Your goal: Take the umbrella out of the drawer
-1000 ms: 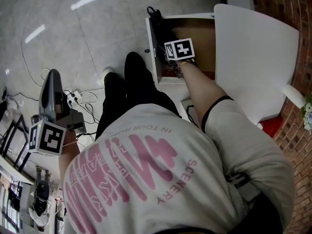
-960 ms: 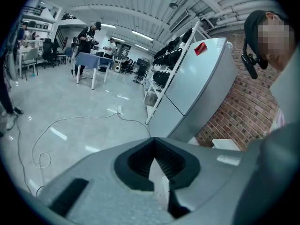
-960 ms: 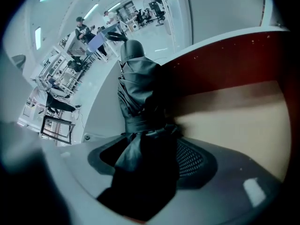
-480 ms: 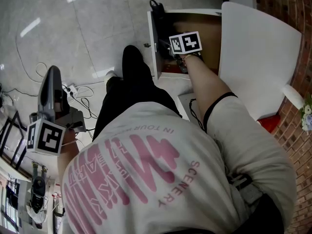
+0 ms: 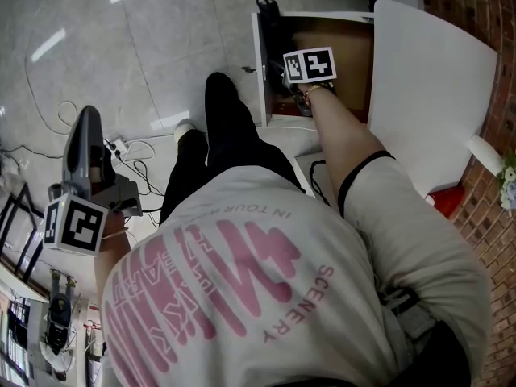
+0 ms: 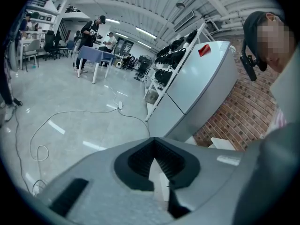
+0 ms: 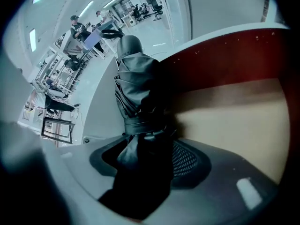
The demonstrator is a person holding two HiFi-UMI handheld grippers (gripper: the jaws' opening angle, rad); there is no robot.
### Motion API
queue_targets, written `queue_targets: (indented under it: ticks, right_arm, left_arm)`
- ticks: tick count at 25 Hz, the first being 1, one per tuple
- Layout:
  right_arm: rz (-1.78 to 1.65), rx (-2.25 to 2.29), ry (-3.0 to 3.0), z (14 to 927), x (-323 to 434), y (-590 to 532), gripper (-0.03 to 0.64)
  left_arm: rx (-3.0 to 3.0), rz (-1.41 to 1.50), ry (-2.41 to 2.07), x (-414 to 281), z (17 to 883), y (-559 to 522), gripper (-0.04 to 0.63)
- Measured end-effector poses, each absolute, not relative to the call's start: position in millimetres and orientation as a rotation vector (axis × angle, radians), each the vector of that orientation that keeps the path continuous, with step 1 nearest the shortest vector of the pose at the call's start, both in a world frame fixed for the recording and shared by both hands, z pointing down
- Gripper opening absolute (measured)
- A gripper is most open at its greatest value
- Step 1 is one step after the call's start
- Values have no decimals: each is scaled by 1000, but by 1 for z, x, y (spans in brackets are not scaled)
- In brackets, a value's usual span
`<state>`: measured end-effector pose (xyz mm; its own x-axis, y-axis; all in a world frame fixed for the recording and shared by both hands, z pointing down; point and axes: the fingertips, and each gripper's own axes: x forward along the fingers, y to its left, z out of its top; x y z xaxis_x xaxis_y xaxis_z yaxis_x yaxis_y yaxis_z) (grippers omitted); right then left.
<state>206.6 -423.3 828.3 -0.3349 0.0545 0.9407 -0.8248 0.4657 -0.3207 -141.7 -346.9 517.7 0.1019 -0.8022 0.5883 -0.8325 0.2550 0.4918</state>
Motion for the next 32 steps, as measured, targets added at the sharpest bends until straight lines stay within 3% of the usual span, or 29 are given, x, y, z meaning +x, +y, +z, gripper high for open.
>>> queue_targets:
  ticks: [32]
  right_arm:
    - [1034,1095,-1512,764,235,-385,253]
  left_arm:
    - [1643,-101,-1701,-158,466,-314,3]
